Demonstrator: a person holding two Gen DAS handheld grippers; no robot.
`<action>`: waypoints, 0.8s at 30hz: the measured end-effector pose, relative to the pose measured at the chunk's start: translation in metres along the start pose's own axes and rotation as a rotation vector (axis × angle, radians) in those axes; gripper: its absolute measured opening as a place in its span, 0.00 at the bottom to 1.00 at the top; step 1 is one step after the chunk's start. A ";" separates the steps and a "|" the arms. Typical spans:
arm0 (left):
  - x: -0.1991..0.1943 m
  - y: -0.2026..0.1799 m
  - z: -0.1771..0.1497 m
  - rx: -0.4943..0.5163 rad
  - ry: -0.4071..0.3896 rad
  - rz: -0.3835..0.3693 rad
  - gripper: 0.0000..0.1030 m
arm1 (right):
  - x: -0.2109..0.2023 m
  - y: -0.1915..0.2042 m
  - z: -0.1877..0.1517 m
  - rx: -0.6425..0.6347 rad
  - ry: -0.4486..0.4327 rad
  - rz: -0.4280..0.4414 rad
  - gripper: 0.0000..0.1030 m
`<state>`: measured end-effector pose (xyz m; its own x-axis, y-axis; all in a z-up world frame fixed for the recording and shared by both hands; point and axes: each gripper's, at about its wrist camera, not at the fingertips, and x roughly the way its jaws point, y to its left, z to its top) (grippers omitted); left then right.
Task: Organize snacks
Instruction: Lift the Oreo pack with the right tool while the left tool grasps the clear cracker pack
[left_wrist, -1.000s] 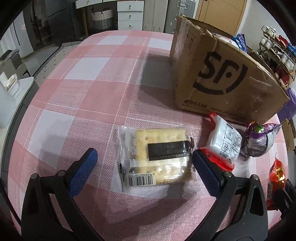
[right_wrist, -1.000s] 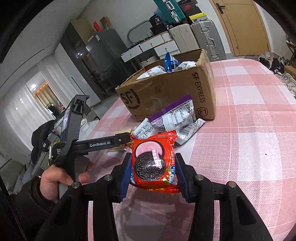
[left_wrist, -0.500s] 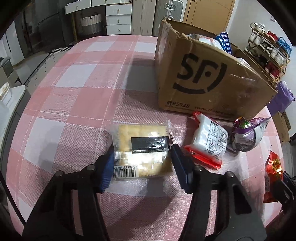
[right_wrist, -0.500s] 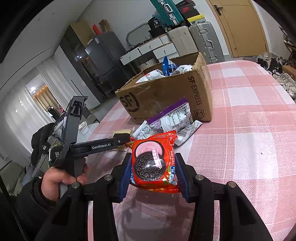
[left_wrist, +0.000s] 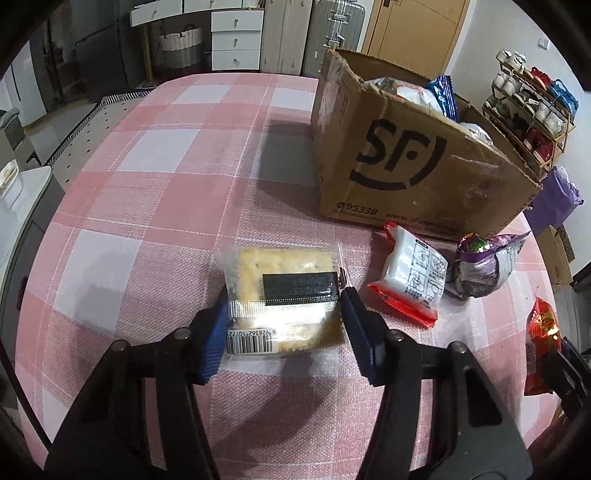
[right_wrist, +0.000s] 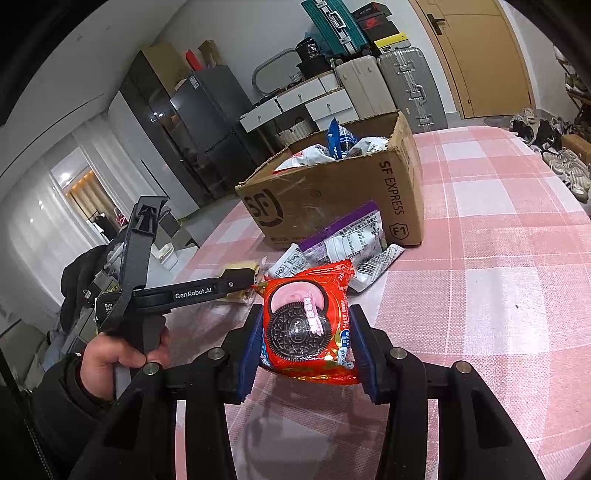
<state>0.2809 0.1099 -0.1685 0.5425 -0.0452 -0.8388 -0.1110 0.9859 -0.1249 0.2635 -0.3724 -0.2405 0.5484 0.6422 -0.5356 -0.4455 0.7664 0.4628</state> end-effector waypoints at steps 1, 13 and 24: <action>-0.002 0.001 0.000 -0.003 -0.004 -0.003 0.53 | 0.000 0.001 0.000 -0.002 0.000 0.000 0.44; -0.050 0.001 -0.001 -0.004 -0.092 -0.044 0.53 | -0.001 0.013 0.007 -0.038 -0.003 0.000 0.44; -0.090 -0.009 0.010 0.022 -0.155 -0.085 0.53 | -0.007 0.025 0.028 -0.075 -0.014 0.017 0.44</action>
<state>0.2412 0.1070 -0.0871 0.6715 -0.1046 -0.7336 -0.0422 0.9830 -0.1789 0.2689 -0.3582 -0.2056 0.5497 0.6555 -0.5178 -0.5063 0.7545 0.4175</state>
